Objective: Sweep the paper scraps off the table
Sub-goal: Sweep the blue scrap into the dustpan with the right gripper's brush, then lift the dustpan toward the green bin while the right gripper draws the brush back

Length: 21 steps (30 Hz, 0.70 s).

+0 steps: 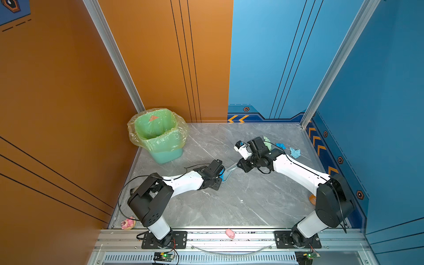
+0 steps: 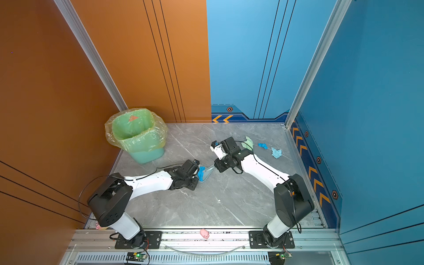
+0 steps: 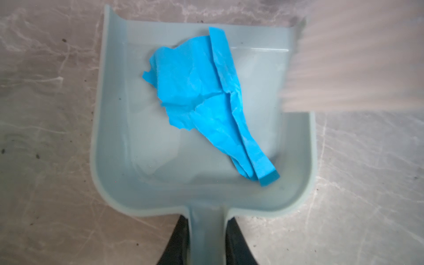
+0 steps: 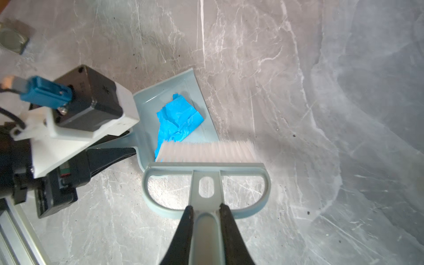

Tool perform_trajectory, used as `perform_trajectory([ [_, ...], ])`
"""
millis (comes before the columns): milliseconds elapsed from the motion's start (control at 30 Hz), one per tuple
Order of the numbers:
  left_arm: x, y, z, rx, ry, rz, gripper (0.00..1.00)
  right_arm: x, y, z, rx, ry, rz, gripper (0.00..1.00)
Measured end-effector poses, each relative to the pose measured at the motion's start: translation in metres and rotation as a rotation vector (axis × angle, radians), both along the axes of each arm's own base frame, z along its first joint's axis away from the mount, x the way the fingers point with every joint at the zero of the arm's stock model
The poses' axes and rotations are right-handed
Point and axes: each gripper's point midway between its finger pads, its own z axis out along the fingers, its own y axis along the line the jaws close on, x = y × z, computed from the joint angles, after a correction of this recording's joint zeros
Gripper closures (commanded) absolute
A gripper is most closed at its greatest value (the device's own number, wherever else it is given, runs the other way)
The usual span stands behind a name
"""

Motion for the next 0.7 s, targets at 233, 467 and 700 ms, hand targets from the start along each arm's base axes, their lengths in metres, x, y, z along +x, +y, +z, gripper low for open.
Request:
perform_trajectory([
  [233, 0.006, -0.002, 0.019, -0.03, -0.055, 0.008, 1.0, 0.005, -0.017, 0.021, 0.057, -0.034, -0.064, 1.0],
  [467, 0.01, 0.001, 0.062, -0.063, -0.132, 0.013, 1.0, 0.015, -0.048, 0.05, 0.129, -0.128, -0.187, 1.0],
  [700, 0.015, 0.013, 0.114, -0.1, -0.206, 0.033, 1.0, 0.022, -0.07, 0.059, 0.133, -0.208, -0.297, 1.0],
])
